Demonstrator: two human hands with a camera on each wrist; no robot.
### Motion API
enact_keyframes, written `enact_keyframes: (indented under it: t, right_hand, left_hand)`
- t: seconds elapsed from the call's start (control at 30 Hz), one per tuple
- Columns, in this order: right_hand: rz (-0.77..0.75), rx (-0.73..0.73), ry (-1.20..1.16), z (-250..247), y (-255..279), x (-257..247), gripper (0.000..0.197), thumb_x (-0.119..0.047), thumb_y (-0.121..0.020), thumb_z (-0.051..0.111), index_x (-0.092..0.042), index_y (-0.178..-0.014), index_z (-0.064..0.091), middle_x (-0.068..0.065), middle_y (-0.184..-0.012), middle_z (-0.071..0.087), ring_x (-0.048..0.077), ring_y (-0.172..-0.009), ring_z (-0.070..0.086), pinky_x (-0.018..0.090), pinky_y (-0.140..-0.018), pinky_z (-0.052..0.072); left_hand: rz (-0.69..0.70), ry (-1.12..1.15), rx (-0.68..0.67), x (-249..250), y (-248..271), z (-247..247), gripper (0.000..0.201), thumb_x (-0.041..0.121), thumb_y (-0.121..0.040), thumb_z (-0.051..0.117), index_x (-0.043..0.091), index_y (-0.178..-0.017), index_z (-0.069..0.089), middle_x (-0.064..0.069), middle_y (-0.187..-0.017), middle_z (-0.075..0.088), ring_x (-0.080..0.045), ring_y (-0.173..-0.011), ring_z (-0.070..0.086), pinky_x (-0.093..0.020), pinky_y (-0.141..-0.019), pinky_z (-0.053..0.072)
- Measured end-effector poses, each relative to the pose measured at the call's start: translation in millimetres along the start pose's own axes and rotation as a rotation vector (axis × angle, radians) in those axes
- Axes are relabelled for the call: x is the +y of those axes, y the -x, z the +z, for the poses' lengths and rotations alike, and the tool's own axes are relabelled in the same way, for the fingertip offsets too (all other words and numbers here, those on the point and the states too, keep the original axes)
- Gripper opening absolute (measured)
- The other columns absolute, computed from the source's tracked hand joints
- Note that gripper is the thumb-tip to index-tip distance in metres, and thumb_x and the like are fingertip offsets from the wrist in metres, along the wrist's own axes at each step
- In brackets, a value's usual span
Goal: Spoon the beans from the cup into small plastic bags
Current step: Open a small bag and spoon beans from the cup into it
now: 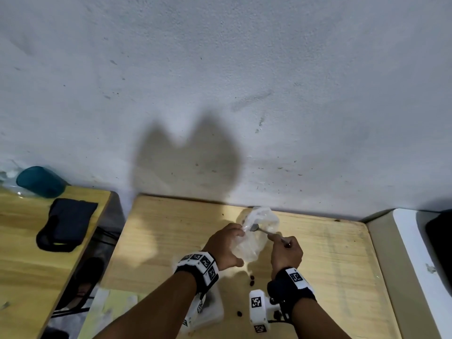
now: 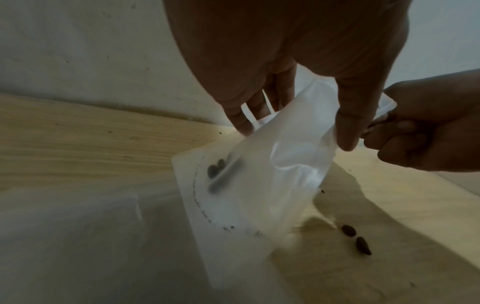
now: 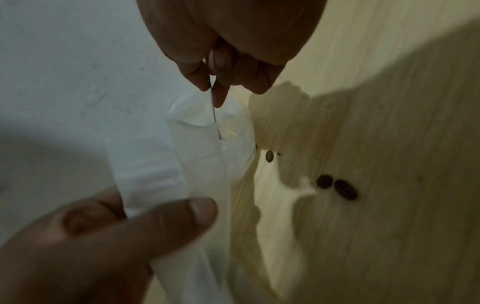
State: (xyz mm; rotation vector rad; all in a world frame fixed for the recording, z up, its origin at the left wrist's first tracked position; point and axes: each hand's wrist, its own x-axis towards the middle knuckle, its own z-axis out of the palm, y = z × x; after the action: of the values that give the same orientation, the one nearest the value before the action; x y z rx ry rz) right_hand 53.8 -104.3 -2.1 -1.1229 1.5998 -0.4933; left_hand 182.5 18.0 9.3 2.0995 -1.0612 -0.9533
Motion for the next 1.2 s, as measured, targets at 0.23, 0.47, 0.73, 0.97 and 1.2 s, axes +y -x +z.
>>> enact_keyframes:
  t: [0.23, 0.47, 0.73, 0.97, 1.2]
  right_hand:
    - [0.187, -0.072, -0.238, -1, -8, 1, 0.032, -0.015, -0.07, 0.081, -0.017, -0.069, 0.049, 0.005, -0.059, 0.037, 0.019, -0.045, 0.025, 0.026, -0.043, 0.025]
    - [0.075, -0.125, -0.225, -15, -13, 2, 0.028, -0.014, -0.076, 0.079, -0.013, -0.076, 0.051, 0.005, -0.057, 0.034, 0.016, -0.042, 0.024, 0.025, -0.042, 0.023]
    - [-0.019, -0.114, -0.305, -44, -11, -13, 0.019, -0.011, -0.076, 0.076, -0.011, -0.08, 0.058, 0.005, -0.058, 0.041, 0.015, -0.044, 0.027, 0.025, -0.044, 0.022]
    - [-0.259, -0.305, -0.272, -61, -4, -36, 0.018, -0.003, -0.083, 0.068, 0.007, -0.08, 0.053, 0.005, -0.052, 0.037, 0.015, -0.045, 0.024, 0.022, -0.043, 0.02]
    - [-0.504, -0.423, -0.091, -53, 4, -50, 0.048, -0.036, -0.063, 0.079, 0.0, -0.069, 0.047, 0.036, -0.074, 0.055, 0.02, -0.057, 0.033, 0.034, -0.057, 0.029]
  left_hand:
    - [-0.053, 0.026, -0.015, -6, 0, -3, 0.081, 0.023, -0.051, 0.09, 0.015, -0.124, 0.058, 0.009, -0.132, 0.044, -0.009, -0.119, 0.049, -0.019, -0.102, 0.038]
    - [-0.242, 0.31, 0.104, -3, -8, -12, 0.087, 0.023, -0.042, 0.094, 0.021, -0.12, 0.055, 0.007, -0.123, 0.056, -0.014, -0.105, 0.061, -0.029, -0.088, 0.053]
    - [-0.333, 0.332, 0.099, 1, -9, -14, 0.091, 0.026, -0.044, 0.092, 0.021, -0.126, 0.053, 0.005, -0.119, 0.062, -0.014, -0.104, 0.061, -0.031, -0.087, 0.053]
    - [-0.33, 0.273, 0.091, 8, -8, -13, 0.086, 0.025, -0.05, 0.092, 0.02, -0.126, 0.053, 0.007, -0.122, 0.058, -0.011, -0.102, 0.059, -0.022, -0.082, 0.047]
    - [-0.328, 0.274, 0.072, 9, -10, -12, 0.082, 0.024, -0.052, 0.092, 0.02, -0.124, 0.054, 0.009, -0.118, 0.055, -0.01, -0.103, 0.054, -0.022, -0.083, 0.046]
